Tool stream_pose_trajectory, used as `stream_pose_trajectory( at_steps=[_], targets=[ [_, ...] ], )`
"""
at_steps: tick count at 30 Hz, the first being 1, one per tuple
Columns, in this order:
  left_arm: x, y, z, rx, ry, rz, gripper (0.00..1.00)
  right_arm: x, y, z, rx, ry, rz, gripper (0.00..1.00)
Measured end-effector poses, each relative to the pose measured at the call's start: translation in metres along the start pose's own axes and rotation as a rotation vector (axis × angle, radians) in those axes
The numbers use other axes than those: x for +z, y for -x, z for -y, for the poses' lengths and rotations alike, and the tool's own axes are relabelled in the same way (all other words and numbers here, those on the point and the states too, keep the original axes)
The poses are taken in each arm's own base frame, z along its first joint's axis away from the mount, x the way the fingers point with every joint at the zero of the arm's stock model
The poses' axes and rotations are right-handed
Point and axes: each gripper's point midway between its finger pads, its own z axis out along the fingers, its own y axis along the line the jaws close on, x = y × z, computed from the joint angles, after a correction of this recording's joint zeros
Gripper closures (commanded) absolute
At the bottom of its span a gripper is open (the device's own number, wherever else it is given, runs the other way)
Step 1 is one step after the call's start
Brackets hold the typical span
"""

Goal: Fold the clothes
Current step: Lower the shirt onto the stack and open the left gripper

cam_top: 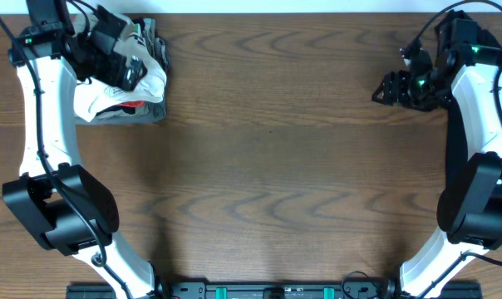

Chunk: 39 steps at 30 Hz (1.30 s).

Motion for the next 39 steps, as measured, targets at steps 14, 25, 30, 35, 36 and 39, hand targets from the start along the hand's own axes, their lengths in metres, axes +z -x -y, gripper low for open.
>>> stream_pose_trajectory(
  at_steps=[14, 25, 30, 35, 36, 39],
  targets=[
    [0.007, 0.028, -0.063, -0.37, 0.254, 0.14, 0.94, 0.006, 0.01, -0.017, -0.058, 0.009, 0.035, 0.31],
    [0.069, -0.041, -0.125, -0.737, 0.548, 0.01, 0.94, 0.008, 0.01, -0.021, -0.07, 0.012, 0.035, 0.31],
    [0.084, -0.052, -0.14, -0.761, 0.616, 0.012, 0.94, 0.008, 0.01, -0.021, -0.069, 0.011, 0.034, 0.31],
    [0.084, -0.05, -0.145, -0.762, 0.639, 0.029, 0.93, 0.008, 0.015, -0.021, -0.077, 0.011, 0.054, 0.31],
    [0.083, -0.05, -0.145, -0.762, 0.64, 0.031, 0.89, 0.007, 0.016, -0.021, -0.078, 0.011, 0.058, 0.3],
    [0.074, -0.045, -0.145, -0.761, 0.645, 0.041, 0.74, 0.001, 0.023, -0.024, -0.084, 0.01, 0.075, 0.26]
  ],
)
